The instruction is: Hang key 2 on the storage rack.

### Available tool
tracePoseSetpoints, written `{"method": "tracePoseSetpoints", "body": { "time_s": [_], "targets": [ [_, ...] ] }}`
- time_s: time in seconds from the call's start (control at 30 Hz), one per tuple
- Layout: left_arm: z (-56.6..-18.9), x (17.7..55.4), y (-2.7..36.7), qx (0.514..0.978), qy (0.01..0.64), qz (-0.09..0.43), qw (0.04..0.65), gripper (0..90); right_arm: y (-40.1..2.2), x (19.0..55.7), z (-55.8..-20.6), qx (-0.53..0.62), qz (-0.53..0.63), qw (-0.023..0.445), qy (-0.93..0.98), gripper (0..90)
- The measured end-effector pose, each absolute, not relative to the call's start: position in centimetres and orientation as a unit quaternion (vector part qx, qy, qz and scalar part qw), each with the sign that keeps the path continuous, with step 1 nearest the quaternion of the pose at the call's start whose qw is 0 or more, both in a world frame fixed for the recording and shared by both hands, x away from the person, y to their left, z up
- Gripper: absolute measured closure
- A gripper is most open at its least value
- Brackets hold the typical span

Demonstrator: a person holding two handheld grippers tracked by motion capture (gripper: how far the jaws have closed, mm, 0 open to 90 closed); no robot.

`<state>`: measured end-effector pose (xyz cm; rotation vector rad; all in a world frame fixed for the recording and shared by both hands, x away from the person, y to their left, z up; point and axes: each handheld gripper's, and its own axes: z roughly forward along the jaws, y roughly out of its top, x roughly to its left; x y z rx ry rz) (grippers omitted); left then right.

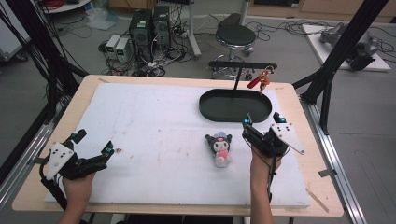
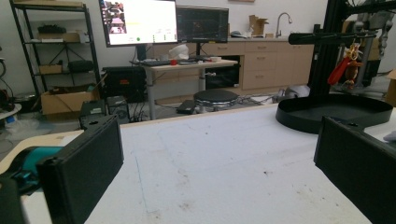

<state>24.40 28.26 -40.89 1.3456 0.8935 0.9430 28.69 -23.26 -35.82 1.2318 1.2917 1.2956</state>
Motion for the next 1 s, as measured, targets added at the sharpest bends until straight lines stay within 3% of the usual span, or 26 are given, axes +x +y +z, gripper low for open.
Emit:
{"method": "tracePoseSetpoints", "body": {
  "time_s": [1.0],
  "targets": [
    [-40.8, 24.5, 28.3, 0.578, 0.385, 0.406, 0.594, 1.8, -18.0, 27.8, -41.1, 0.492, 0.491, 0.39, 0.603, 11.5]
  ]
}}
